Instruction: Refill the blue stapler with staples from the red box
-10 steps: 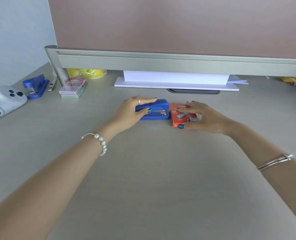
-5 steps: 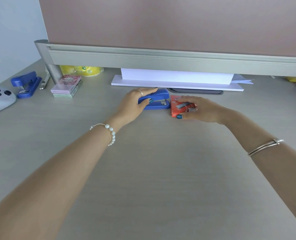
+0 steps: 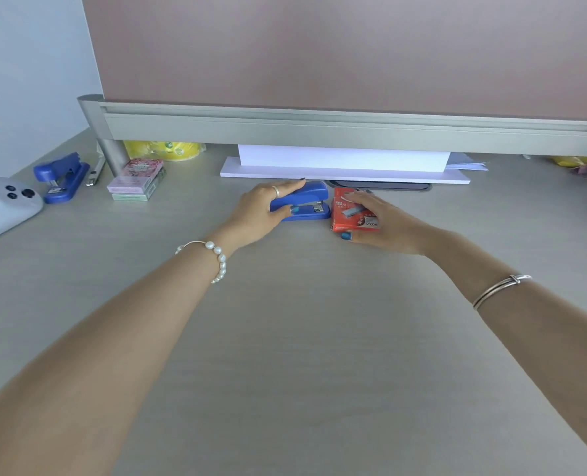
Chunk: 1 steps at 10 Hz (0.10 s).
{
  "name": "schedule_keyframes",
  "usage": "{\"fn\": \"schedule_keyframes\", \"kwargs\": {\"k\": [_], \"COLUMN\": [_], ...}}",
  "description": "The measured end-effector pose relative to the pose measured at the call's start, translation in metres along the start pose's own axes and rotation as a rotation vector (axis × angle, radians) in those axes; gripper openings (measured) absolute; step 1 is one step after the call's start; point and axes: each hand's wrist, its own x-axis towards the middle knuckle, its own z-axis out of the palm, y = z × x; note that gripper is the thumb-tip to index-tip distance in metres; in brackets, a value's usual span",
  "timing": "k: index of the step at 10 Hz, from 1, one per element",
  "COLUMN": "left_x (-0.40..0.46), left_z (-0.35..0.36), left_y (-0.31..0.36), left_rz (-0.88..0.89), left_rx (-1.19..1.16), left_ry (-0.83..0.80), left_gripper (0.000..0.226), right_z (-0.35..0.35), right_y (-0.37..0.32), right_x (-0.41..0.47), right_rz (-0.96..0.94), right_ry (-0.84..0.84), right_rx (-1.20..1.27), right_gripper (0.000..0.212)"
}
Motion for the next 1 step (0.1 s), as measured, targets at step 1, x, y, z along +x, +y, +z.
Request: {"fn": "schedule_keyframes", "kwargs": {"k": [1], "left_x": [0.0015], "left_z": [-0.0111], "left_y": [0.0131], "left_rz": [-0.038], "left_rx": [0.189], "left_ry": [-0.076], "left_gripper": [0.073], "right_z": [-0.0088], "right_y": [-0.0176], "right_x": [-0.0162], "right_rz": [-0.056], "right_ry": [0.120], "right_rx": [-0.007], "right_gripper": [0.083]}}
